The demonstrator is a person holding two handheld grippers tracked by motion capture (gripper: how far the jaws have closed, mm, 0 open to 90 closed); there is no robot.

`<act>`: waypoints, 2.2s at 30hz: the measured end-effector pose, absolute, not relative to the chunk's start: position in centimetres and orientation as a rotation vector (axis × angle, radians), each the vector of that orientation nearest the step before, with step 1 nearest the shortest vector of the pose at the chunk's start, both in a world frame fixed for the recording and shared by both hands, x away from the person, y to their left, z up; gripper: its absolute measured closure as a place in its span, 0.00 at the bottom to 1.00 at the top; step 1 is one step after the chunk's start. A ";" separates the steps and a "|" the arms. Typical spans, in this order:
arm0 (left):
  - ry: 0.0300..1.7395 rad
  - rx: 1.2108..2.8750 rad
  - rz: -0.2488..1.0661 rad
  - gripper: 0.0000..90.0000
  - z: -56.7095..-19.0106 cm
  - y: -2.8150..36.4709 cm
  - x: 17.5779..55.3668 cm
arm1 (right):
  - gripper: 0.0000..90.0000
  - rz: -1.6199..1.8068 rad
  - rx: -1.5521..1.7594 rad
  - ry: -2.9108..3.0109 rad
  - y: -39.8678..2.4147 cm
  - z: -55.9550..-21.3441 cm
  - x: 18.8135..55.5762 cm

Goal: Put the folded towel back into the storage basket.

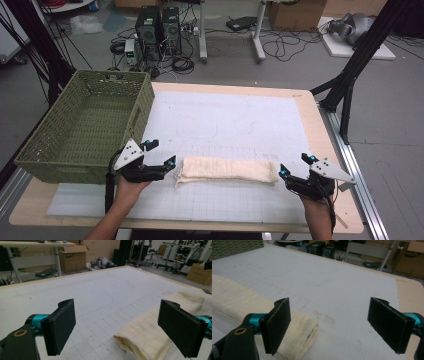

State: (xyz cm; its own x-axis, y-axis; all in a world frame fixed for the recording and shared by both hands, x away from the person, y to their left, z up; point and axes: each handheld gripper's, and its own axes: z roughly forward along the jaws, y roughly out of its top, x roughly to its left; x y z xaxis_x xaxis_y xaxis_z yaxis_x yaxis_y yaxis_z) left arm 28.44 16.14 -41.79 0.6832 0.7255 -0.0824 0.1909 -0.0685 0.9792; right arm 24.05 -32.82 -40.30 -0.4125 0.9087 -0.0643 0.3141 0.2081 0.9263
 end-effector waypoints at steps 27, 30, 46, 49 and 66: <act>0.756 1.629 0.466 0.18 -41.7 15.6 28.5 | 0.19 1.209 1.135 1.873 -32.9 -40.5 24.3; 0.756 1.625 0.452 0.17 -41.8 15.6 28.6 | 0.19 1.204 1.133 1.874 -32.8 -40.6 24.3; 0.844 1.766 0.350 0.20 -42.9 14.2 29.6 | 0.19 1.198 1.134 1.886 -32.8 -40.7 24.4; 0.855 1.782 0.333 0.23 -43.1 14.0 29.8 | 0.19 1.195 1.141 1.886 -32.7 -40.8 24.4; 0.948 1.878 0.261 0.36 -44.8 12.2 31.2 | 0.20 1.174 1.143 1.922 -32.4 -41.2 24.7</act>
